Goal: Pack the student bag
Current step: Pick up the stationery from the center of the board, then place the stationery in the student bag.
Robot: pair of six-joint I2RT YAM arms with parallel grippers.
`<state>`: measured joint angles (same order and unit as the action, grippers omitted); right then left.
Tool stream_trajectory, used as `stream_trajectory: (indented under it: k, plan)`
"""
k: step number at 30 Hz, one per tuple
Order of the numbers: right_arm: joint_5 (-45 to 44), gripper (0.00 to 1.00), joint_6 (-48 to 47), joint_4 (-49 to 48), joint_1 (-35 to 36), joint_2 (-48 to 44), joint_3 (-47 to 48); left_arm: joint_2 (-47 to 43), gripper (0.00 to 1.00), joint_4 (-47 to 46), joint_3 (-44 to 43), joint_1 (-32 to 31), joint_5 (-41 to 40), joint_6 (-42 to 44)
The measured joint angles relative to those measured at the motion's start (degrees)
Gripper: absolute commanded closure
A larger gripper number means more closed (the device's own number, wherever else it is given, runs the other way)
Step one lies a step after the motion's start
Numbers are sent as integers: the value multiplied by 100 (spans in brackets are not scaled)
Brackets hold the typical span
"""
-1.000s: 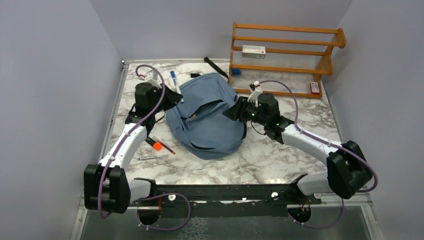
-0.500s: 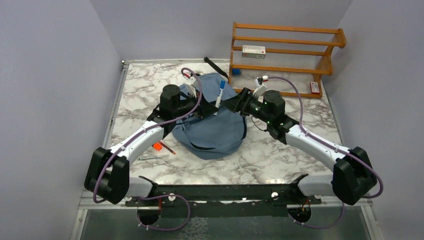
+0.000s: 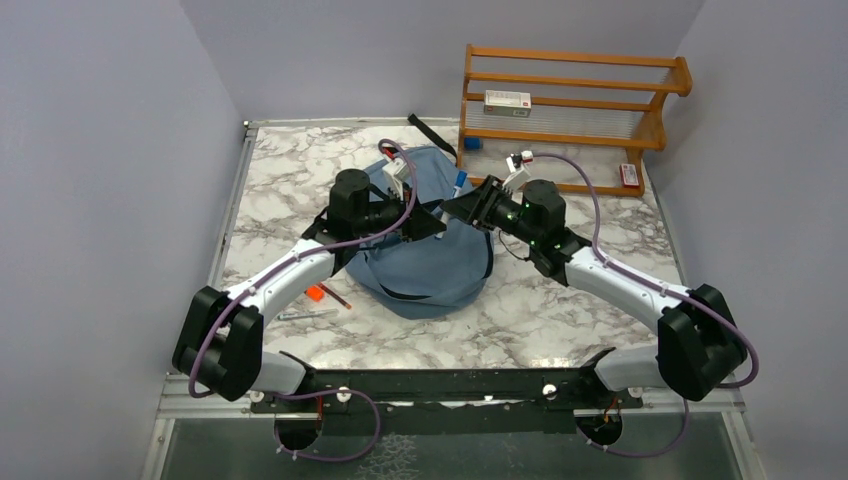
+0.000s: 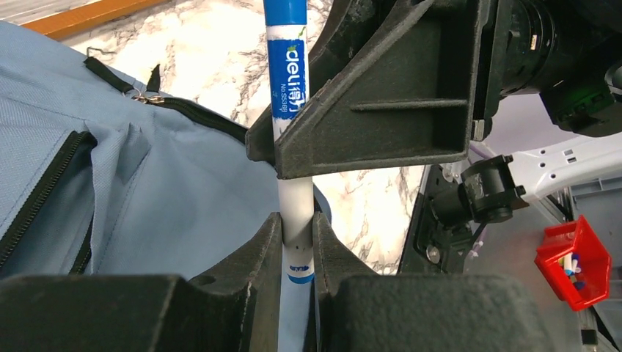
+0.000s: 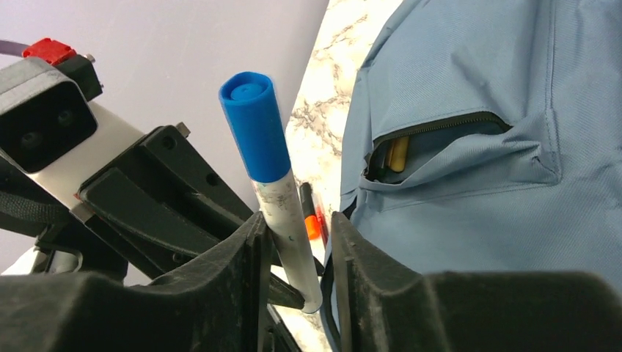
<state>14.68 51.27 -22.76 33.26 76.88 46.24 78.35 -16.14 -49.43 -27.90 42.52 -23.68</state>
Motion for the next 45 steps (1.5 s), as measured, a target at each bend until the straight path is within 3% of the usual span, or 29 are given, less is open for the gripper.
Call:
stream_trajectory:
  k: [2,3,5,8,12,16,19,25,39,43,45]
  plan:
    - [24,73,39,-76,0,42,0,7,97,46,-11,7,15,72]
    - [42,77,61,-114,0,59,0,13,90,105,-35,7,24,114]
    - [59,84,55,-168,0,72,-2,46,62,238,-122,7,59,216]
    - [37,90,22,-173,-2,70,-2,70,42,557,-341,2,52,433]
    - [-315,94,-173,149,0,57,0,68,27,1156,-730,-7,-317,962]
    - [-754,97,-435,660,0,15,-2,7,21,1757,-940,-7,-1305,1508]
    - [-890,98,-575,885,0,-57,-35,31,9,2238,-1088,-7,-2037,1895]
    - [-916,99,-669,940,0,-214,-221,348,7,2743,-1318,-50,-3397,2835]
    - [-909,99,-785,1073,0,-223,-229,1180,8,3005,-1589,-219,-4741,3729]
    - [-907,99,-785,1088,0,-234,-232,1338,15,2924,-1676,-319,-4999,3818]
    - [-901,100,-785,1091,0,-234,-232,1412,28,2896,-1700,-367,-5117,3864]
